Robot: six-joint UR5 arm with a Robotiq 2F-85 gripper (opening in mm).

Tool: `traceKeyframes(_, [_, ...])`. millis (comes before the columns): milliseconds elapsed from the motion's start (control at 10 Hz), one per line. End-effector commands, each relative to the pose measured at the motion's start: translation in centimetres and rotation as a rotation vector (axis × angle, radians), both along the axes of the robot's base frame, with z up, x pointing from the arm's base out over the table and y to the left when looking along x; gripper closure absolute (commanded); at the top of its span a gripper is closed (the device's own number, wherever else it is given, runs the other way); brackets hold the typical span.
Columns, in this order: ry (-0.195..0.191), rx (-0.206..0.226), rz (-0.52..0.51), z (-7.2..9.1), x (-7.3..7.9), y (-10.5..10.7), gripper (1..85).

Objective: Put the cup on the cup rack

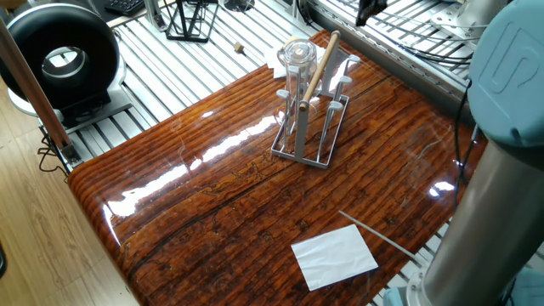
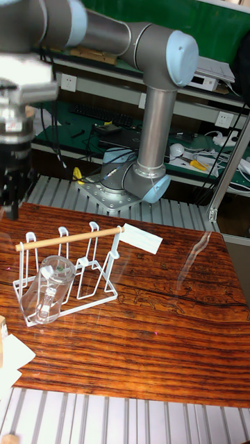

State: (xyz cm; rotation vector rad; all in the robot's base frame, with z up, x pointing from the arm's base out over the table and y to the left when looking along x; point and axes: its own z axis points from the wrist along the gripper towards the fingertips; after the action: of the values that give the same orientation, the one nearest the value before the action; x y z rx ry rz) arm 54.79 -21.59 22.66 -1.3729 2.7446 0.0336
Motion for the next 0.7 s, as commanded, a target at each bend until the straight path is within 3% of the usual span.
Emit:
traceKeyframes(0, [0.030,-0.031,-0.057,3.6,-0.6,2.9,84.7])
traceKeyframes(300, [0.040,-0.087,-0.204,4.7,0.6,8.9,84.7])
traceKeyframes(400, [0.035,-0.141,-0.248,5.3,1.1,9.9,84.7])
traceKeyframes(500, [0.036,-0.147,-0.285,5.9,1.4,11.4,84.7])
traceKeyframes(600, [0.030,-0.112,-0.355,6.0,2.1,13.5,84.7])
